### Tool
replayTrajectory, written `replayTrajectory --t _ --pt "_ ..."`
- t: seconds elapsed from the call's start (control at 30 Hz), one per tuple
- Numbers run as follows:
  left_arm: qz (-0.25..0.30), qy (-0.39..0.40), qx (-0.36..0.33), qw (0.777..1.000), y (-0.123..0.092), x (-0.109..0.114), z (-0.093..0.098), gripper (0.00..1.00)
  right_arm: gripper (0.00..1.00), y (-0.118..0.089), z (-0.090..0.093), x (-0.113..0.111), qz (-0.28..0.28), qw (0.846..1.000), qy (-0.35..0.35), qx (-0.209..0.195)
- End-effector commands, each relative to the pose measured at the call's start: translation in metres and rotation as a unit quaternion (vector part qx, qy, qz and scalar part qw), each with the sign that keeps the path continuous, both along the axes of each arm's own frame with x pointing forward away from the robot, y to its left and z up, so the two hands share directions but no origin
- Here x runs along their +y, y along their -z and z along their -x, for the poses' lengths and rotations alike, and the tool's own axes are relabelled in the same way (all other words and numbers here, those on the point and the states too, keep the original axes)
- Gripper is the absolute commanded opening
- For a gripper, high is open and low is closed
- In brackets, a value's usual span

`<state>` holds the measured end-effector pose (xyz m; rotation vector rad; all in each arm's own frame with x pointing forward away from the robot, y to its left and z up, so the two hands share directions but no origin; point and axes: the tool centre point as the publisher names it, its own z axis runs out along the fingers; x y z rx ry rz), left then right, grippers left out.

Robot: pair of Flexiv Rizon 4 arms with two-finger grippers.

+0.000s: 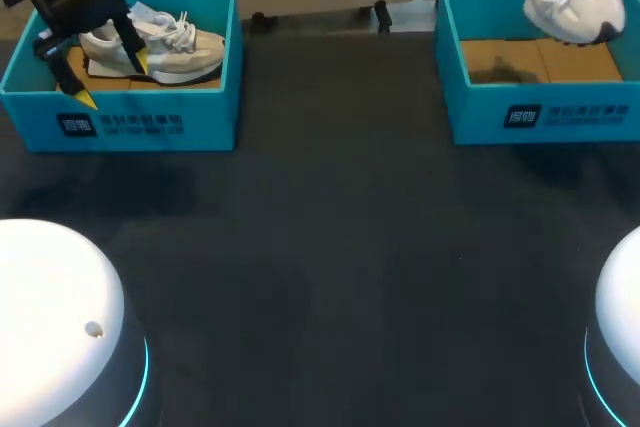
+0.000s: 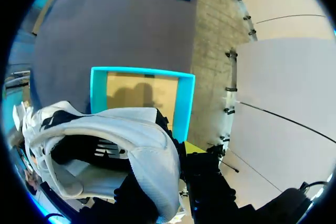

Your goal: Take the shoe out of the shoebox, open the shoe tongue, remove and reinsert the insole, then place the shoe into the shoebox

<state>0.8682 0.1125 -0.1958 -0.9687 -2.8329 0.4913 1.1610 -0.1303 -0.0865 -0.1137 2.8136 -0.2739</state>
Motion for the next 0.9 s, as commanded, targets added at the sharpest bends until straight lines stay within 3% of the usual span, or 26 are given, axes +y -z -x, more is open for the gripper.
replayTrajectory --t 0.03,0.33,0.5,0.67,0.77,0.9 --pt "-0.001 0.0 -0.001 1.0 0.0 0.0 0.0 1.0 0.0 -0.001 0.001 -0.003 -0.003 1.0 -0.002 0.001" --pt "-0.001 0.0 -0.001 1.0 0.0 0.0 0.0 1.0 0.0 -0.001 0.001 -0.003 -0.003 1.0 -0.002 0.001" --pt "-0.001 0.0 -0.001 1.0 0.0 0.0 0.0 1.0 0.0 0.006 -0.013 -0.053 -0.013 0.997 0.079 -0.012" --pt "-0.001 0.0 -0.001 1.0 0.0 0.0 0.0 1.0 0.0 0.008 -0.019 -0.085 -0.004 0.991 0.13 -0.015" --pt "-0.001 0.0 -0.001 1.0 0.0 0.0 0.0 1.0 0.0 0.011 -0.014 -0.102 -0.015 0.973 0.229 -0.021" --pt "-0.001 0.0 -0.001 1.0 0.0 0.0 0.0 1.0 0.0 0.018 -0.002 -0.115 -0.029 0.935 0.353 -0.024"
